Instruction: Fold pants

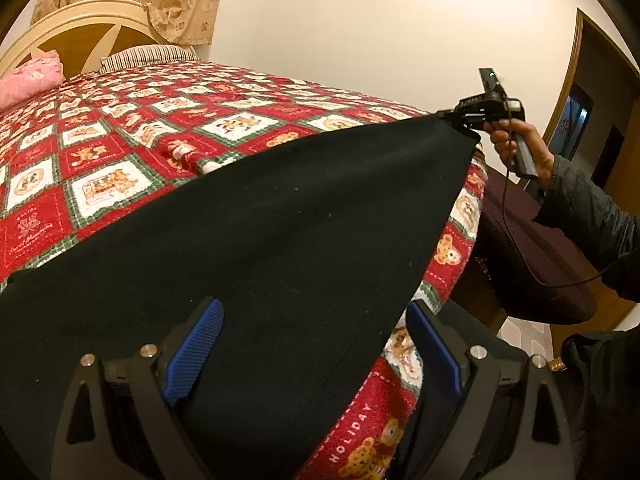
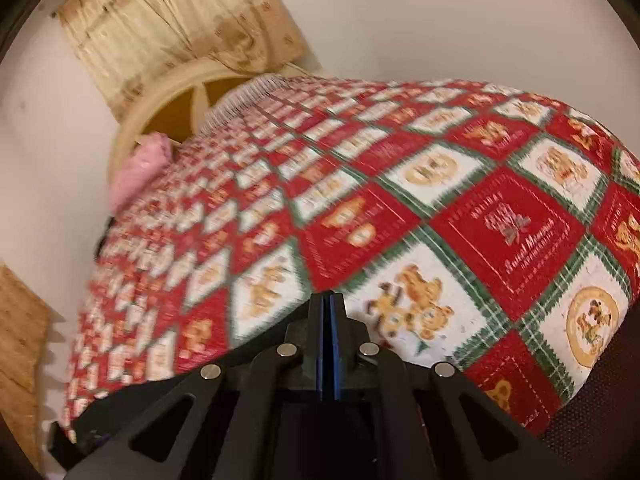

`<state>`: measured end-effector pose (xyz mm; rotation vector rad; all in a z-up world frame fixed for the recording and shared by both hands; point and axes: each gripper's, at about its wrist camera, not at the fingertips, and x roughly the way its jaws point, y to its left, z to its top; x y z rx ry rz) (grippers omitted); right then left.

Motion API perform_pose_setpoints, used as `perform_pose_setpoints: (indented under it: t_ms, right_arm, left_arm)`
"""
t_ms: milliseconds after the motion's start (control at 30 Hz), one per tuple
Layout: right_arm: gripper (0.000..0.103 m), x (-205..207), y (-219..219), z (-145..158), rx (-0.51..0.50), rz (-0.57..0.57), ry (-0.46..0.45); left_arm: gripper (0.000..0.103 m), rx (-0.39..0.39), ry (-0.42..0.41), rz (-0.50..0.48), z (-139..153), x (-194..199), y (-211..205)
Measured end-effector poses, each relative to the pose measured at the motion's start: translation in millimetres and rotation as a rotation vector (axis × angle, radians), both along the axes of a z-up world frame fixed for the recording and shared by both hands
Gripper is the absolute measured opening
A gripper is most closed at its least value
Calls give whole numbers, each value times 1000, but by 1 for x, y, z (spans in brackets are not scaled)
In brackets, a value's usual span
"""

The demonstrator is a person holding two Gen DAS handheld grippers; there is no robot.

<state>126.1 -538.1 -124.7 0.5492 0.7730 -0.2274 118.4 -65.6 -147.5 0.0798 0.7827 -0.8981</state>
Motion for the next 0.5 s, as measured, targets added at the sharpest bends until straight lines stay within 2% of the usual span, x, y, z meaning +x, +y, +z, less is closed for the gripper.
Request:
perform_pose_setpoints:
  t_ms: [33, 67, 167, 233, 300, 433, 500]
  right_arm:
    - [4, 2, -1, -8, -6, 0, 21]
    - [10, 2, -4, -14, -5, -7, 35]
    - [38, -10, -11, -16, -10, -50, 20]
    - [38, -21, -7, -6, -42, -77, 20]
    - [38, -36, 12, 12, -127, -56, 7]
    - [38, -60, 86, 38, -336, 130, 0]
    - [38, -65, 119, 37, -381, 223, 21]
  left_arm:
    - [95, 3, -2, 0, 0, 0, 0]
    - [95, 5, -2, 0, 0, 0, 0]
    - [95, 1, -2, 1, 0, 0, 0]
    - [95, -1, -2, 3, 0, 0, 0]
    - [95, -4, -3, 5, 0, 0, 0]
    - [95, 1, -16, 15, 1, -2, 0]
    - [95, 12, -32, 21, 2, -5, -1]
